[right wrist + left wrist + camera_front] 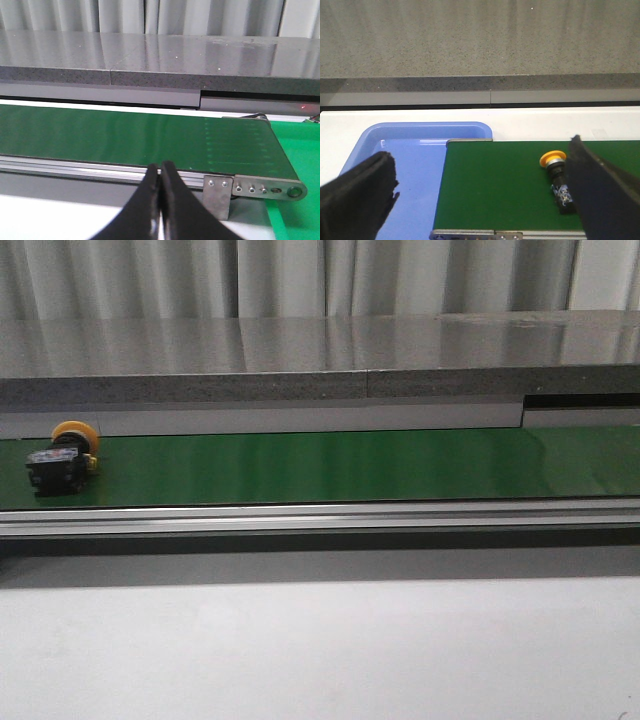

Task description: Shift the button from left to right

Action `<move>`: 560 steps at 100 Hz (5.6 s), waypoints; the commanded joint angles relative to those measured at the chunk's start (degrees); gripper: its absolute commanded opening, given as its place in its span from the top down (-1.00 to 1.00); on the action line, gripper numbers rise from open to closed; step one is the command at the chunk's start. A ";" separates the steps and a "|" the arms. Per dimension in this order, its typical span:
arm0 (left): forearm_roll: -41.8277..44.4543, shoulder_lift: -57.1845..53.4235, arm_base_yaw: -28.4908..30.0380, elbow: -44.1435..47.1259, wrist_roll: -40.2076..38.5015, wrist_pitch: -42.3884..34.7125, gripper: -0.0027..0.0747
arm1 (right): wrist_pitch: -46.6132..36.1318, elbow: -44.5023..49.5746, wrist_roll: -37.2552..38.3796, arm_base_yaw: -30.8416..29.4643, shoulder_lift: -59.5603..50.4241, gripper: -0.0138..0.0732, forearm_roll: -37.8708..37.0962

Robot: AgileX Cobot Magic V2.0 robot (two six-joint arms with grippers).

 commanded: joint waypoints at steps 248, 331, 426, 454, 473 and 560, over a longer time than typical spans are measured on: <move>-1.75 -17.57 -0.27 8.81 -0.08 0.57 0.98 | -4.24 -5.86 0.05 -0.18 -1.12 0.84 0.60; -1.75 -17.57 -0.27 8.81 -0.08 0.57 0.98 | 29.14 -41.16 0.05 -0.18 32.84 0.84 7.37; -1.75 -17.57 -0.27 8.81 -0.08 0.57 0.98 | 33.27 -49.58 0.00 -0.18 47.95 -0.78 7.37; -1.75 -17.57 -0.27 8.81 -0.08 0.57 0.98 | 32.69 -49.64 0.00 -0.18 49.48 -0.77 8.39; -1.75 -17.57 -0.27 8.81 -0.08 0.57 0.98 | 31.75 -52.05 0.00 -0.18 56.81 -0.77 6.70; -1.75 -17.57 -0.27 8.81 -0.08 0.57 0.98 | 29.79 -69.25 -0.06 -0.18 89.74 -0.77 0.13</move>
